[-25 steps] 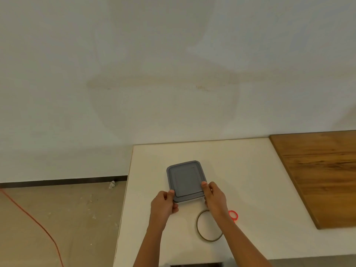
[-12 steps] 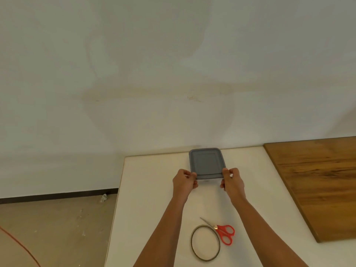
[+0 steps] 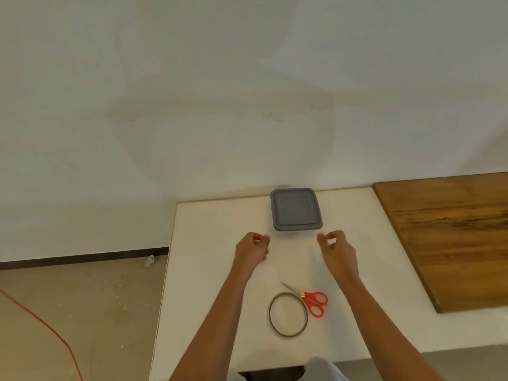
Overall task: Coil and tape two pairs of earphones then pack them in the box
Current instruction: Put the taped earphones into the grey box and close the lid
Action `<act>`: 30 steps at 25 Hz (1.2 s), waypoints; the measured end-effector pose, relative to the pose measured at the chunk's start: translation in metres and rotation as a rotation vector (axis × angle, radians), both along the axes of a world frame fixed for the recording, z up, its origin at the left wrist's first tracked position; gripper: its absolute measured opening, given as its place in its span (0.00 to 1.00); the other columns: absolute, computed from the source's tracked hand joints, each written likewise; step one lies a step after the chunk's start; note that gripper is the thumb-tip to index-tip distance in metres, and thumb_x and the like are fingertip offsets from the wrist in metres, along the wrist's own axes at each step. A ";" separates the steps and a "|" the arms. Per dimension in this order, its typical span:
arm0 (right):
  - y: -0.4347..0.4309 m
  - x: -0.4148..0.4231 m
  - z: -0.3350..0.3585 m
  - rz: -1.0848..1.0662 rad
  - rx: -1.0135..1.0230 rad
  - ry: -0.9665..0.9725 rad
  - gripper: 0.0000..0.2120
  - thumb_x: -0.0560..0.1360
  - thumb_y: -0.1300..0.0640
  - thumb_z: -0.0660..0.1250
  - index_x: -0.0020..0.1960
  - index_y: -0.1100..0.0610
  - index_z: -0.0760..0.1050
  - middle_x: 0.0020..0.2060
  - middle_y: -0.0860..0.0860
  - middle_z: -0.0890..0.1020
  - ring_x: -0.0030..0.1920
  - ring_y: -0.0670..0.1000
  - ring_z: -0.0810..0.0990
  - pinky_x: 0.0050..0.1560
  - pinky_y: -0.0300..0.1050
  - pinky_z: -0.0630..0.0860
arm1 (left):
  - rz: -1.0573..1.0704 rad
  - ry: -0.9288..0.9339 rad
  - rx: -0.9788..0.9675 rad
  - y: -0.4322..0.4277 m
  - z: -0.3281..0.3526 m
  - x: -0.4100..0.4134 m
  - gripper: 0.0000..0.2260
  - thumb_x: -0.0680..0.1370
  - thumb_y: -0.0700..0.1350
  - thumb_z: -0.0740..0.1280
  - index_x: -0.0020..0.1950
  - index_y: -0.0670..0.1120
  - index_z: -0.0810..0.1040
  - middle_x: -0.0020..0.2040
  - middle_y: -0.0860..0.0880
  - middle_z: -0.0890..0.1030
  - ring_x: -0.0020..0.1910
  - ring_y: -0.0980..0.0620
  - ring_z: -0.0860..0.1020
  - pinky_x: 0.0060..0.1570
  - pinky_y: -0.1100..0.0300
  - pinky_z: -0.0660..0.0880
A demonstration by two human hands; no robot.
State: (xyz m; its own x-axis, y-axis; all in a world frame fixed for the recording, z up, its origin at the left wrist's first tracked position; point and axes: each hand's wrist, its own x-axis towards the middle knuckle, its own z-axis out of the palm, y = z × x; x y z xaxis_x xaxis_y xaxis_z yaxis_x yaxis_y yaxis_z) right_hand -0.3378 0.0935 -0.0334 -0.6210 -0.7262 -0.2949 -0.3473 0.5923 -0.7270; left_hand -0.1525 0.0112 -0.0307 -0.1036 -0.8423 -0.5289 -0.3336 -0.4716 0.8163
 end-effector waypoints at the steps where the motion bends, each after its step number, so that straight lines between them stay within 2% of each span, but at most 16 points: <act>1: 0.017 0.004 -0.002 0.097 0.014 0.049 0.13 0.75 0.46 0.66 0.55 0.53 0.74 0.44 0.53 0.80 0.43 0.52 0.79 0.45 0.45 0.76 | -0.022 -0.040 -0.007 0.010 -0.001 0.011 0.07 0.78 0.46 0.65 0.49 0.42 0.75 0.44 0.45 0.80 0.36 0.54 0.79 0.44 0.57 0.79; 2: 0.036 0.010 -0.004 0.205 0.026 0.067 0.12 0.73 0.51 0.70 0.55 0.52 0.77 0.48 0.54 0.80 0.46 0.51 0.79 0.48 0.43 0.74 | -0.043 -0.078 -0.012 0.022 -0.003 0.022 0.06 0.78 0.45 0.65 0.48 0.42 0.76 0.43 0.46 0.81 0.37 0.53 0.79 0.46 0.56 0.79; 3: 0.053 0.014 -0.007 0.309 0.045 0.069 0.15 0.70 0.54 0.73 0.56 0.52 0.78 0.53 0.54 0.79 0.51 0.52 0.78 0.52 0.41 0.72 | -0.053 -0.104 -0.012 0.034 -0.004 0.032 0.05 0.77 0.44 0.65 0.48 0.43 0.76 0.43 0.46 0.81 0.38 0.53 0.79 0.48 0.54 0.79; 6: 0.089 0.027 -0.012 0.557 0.168 0.118 0.30 0.67 0.52 0.73 0.68 0.53 0.71 0.67 0.53 0.70 0.67 0.56 0.67 0.65 0.44 0.62 | -0.084 -0.130 -0.004 0.066 -0.008 0.047 0.03 0.77 0.43 0.65 0.47 0.44 0.77 0.43 0.47 0.81 0.39 0.51 0.80 0.48 0.52 0.79; 8: 0.101 0.033 -0.014 0.585 0.198 0.153 0.31 0.69 0.53 0.71 0.70 0.51 0.68 0.68 0.51 0.67 0.68 0.55 0.64 0.66 0.44 0.62 | -0.105 -0.141 0.003 0.082 -0.007 0.048 0.03 0.77 0.43 0.65 0.46 0.45 0.77 0.42 0.47 0.81 0.39 0.51 0.80 0.47 0.54 0.80; 10: 0.108 0.035 -0.016 0.580 0.154 0.229 0.24 0.72 0.54 0.69 0.67 0.51 0.71 0.64 0.50 0.71 0.64 0.53 0.68 0.61 0.39 0.65 | -0.122 -0.149 -0.008 0.094 -0.005 0.048 0.02 0.77 0.43 0.65 0.46 0.46 0.77 0.43 0.47 0.82 0.40 0.51 0.81 0.47 0.55 0.79; 12: 0.115 0.033 -0.017 0.530 0.104 0.282 0.19 0.73 0.53 0.67 0.64 0.52 0.74 0.59 0.51 0.75 0.58 0.51 0.71 0.54 0.36 0.65 | -0.140 -0.179 -0.030 0.105 -0.005 0.048 0.02 0.77 0.44 0.66 0.46 0.47 0.77 0.43 0.47 0.82 0.41 0.50 0.81 0.44 0.57 0.79; 14: 0.121 0.024 -0.015 0.338 0.015 0.236 0.18 0.71 0.55 0.70 0.60 0.55 0.77 0.53 0.51 0.77 0.54 0.52 0.73 0.51 0.37 0.65 | -0.132 -0.223 -0.044 0.115 -0.010 0.050 0.02 0.77 0.45 0.66 0.45 0.48 0.77 0.42 0.48 0.82 0.41 0.51 0.80 0.38 0.63 0.75; 17: 0.108 -0.003 -0.007 -0.062 -0.177 0.103 0.11 0.68 0.60 0.74 0.50 0.58 0.80 0.43 0.51 0.80 0.45 0.53 0.78 0.46 0.47 0.75 | -0.112 -0.255 -0.051 0.118 -0.018 0.049 0.03 0.77 0.45 0.65 0.44 0.48 0.77 0.41 0.47 0.82 0.40 0.52 0.79 0.35 0.67 0.70; 19: 0.076 -0.019 -0.006 -0.156 -0.207 0.097 0.06 0.68 0.59 0.74 0.44 0.58 0.80 0.38 0.52 0.80 0.40 0.54 0.79 0.42 0.51 0.79 | -0.116 -0.276 -0.076 0.115 -0.021 0.046 0.06 0.77 0.45 0.65 0.43 0.44 0.77 0.40 0.43 0.81 0.36 0.52 0.76 0.34 0.67 0.69; 23: 0.001 -0.040 -0.013 -0.204 -0.220 0.104 0.10 0.70 0.57 0.73 0.48 0.61 0.79 0.44 0.55 0.80 0.44 0.54 0.78 0.42 0.44 0.77 | -0.085 -0.235 -0.070 0.113 -0.022 0.042 0.05 0.77 0.45 0.65 0.43 0.45 0.77 0.40 0.42 0.81 0.34 0.53 0.75 0.36 0.63 0.73; 26: -0.028 -0.049 -0.029 -0.123 -0.159 0.128 0.10 0.70 0.57 0.72 0.48 0.62 0.78 0.44 0.56 0.80 0.42 0.53 0.77 0.39 0.41 0.72 | -0.080 -0.213 -0.080 0.112 -0.022 0.043 0.03 0.76 0.45 0.65 0.43 0.47 0.77 0.40 0.44 0.82 0.35 0.53 0.76 0.36 0.63 0.73; 28: -0.033 -0.049 -0.035 -0.056 -0.100 0.152 0.11 0.71 0.56 0.72 0.48 0.61 0.77 0.44 0.56 0.80 0.43 0.53 0.77 0.40 0.42 0.72 | -0.078 -0.208 -0.085 0.111 -0.021 0.044 0.03 0.76 0.45 0.65 0.44 0.48 0.77 0.40 0.45 0.82 0.35 0.53 0.76 0.36 0.64 0.74; 30: -0.025 -0.042 -0.031 -0.025 -0.092 0.250 0.13 0.72 0.53 0.71 0.52 0.59 0.77 0.47 0.55 0.80 0.47 0.55 0.77 0.45 0.45 0.75 | -0.074 -0.204 -0.073 0.112 -0.020 0.044 0.03 0.76 0.45 0.65 0.44 0.47 0.77 0.40 0.45 0.82 0.35 0.53 0.76 0.37 0.64 0.74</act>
State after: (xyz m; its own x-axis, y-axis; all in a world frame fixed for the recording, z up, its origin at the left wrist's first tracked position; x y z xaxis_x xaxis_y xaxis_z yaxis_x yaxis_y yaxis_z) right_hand -0.3794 0.0686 -0.0640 -0.6842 -0.7265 -0.0636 -0.5090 0.5382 -0.6718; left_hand -0.1084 0.1230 -0.0507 -0.0639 -0.8731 -0.4834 -0.5266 -0.3820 0.7595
